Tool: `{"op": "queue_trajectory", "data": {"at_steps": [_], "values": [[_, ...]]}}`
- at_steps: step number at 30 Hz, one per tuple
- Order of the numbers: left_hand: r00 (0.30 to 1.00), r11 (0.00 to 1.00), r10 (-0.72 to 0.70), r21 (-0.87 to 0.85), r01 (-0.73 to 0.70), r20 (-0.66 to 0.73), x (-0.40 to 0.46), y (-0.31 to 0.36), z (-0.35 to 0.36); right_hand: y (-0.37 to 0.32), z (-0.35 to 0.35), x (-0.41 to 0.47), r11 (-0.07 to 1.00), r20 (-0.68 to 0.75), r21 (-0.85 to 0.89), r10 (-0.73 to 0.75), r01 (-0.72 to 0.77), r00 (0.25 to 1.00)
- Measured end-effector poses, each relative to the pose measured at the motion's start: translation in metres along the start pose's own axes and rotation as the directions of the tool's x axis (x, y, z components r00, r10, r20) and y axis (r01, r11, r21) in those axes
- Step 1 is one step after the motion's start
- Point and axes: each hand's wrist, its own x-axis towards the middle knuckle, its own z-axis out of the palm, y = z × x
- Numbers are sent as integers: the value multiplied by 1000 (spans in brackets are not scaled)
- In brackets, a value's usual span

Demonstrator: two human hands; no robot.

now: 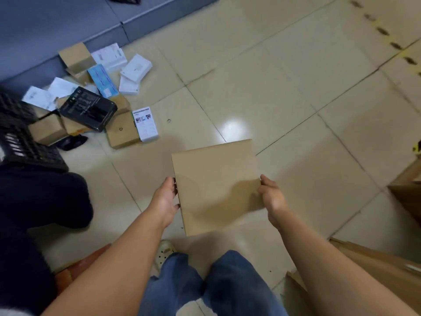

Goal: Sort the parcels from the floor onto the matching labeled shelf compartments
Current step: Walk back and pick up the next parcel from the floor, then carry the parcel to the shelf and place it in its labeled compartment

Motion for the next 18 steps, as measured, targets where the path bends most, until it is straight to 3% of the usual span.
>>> {"op": "queue_trajectory", "data": {"at_steps": [3, 6, 10, 18], "values": [[997, 999, 52, 12, -53, 55, -57, 35, 25, -38, -33, -41, 999, -6, 37, -29, 29, 1000], [993, 995, 87, 45, -91, 82, -105, 64, 46, -32, -83, -34, 994, 15, 98, -52, 50, 999], [984, 989, 113, 83, -125, 136, -167, 93, 77, -106, -123, -138, 993, 13, 59, -98, 97, 995], [959, 971, 173, 121, -204, 225, -272, 126, 126, -141, -207, -227, 973, -39, 159, -165, 169, 986]]}}
